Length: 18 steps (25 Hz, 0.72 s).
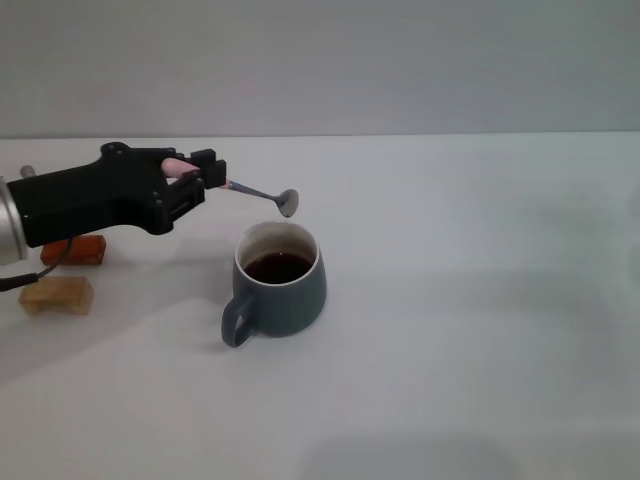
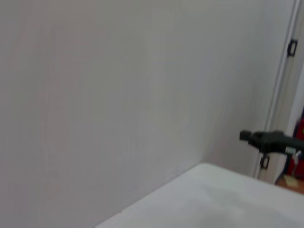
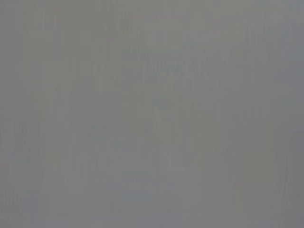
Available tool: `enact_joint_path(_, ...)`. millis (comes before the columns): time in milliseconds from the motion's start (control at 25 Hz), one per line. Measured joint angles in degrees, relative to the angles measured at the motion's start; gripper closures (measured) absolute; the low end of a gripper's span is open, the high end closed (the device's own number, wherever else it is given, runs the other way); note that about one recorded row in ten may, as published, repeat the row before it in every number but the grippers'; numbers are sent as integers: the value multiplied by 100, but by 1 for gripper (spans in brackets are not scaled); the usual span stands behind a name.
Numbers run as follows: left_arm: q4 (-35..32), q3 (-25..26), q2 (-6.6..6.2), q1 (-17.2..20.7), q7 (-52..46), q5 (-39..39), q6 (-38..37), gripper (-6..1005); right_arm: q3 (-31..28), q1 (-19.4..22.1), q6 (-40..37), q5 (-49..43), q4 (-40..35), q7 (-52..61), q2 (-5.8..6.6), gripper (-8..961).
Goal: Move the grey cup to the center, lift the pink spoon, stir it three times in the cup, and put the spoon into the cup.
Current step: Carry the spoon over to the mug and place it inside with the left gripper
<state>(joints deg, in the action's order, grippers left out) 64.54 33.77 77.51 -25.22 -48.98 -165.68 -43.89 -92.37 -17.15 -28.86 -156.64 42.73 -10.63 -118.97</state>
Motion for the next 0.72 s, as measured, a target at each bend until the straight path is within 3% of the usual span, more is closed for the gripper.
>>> enact_joint_path(280, 212, -145, -118, -139, 366, 3, 606, 854, 0, 53, -6, 3, 30, 0, -4, 902)
enact_joint_path(520, 272, -142, -274, -42, 432, 7, 592, 854, 0, 118, 12, 2, 130, 0, -4, 902)
enact_joint_path(680, 286, -142, -288, -34, 433, 7, 586, 854, 0, 124, 29, 2, 159, 0, -3, 903)
enact_joint_path(720, 432, -169, -401, -8, 439, 9, 586, 854, 1, 124, 32, 1, 162, 0, -4, 903)
